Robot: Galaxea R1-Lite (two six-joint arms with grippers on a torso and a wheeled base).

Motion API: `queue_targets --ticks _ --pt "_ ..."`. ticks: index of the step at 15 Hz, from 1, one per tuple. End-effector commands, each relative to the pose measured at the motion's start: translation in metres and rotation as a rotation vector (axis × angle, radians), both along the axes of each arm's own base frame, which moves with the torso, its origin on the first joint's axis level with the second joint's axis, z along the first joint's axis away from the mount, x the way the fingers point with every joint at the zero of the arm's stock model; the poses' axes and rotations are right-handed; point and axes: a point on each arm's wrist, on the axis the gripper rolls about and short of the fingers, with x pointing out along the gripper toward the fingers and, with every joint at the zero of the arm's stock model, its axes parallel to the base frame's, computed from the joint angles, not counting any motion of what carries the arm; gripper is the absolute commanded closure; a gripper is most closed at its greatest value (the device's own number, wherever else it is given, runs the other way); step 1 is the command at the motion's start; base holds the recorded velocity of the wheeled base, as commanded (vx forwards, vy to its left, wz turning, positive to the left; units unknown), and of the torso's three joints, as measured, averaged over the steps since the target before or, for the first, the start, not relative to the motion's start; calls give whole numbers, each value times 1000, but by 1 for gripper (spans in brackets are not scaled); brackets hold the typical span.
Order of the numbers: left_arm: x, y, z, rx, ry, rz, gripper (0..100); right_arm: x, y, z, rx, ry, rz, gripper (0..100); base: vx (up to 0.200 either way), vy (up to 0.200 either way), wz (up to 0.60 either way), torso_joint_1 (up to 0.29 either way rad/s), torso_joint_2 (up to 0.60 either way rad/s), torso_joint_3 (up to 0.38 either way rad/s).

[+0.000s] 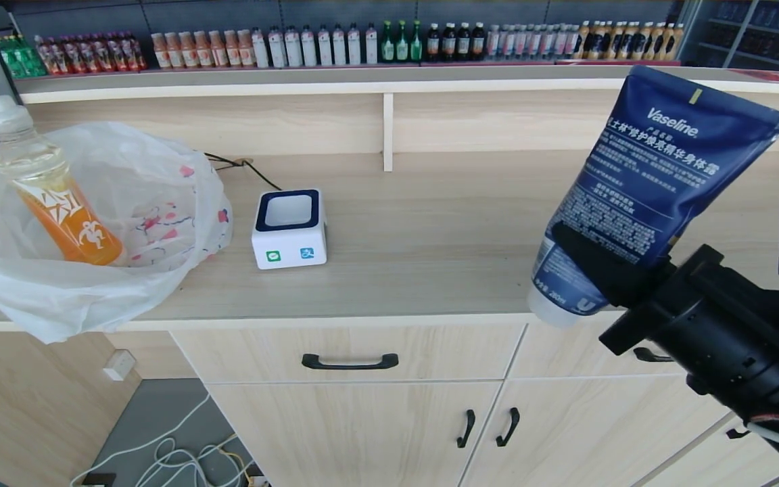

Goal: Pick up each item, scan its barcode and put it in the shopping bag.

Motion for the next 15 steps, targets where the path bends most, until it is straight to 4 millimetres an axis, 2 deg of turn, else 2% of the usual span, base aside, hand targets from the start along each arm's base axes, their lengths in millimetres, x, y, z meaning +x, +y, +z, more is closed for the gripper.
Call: queue_targets --ticks 1,6,9,13,15 --pt "0 0 0 0 0 0 0 -12 -5 5 22 -19 21 100 0 0 0 0 0 0" --pt "0 0 0 0 0 0 0 -16 -3 12 103 24 243 100 0 0 0 0 0 0" --pt "0 0 0 0 0 0 0 -24 0 15 175 122 513 100 0 0 0 0 0 0" --pt "0 0 0 0 0 0 0 -31 10 21 273 222 647 100 0 0 0 0 0 0" --pt "0 0 0 0 0 0 0 -27 13 35 354 242 696 100 0 0 0 0 0 0"
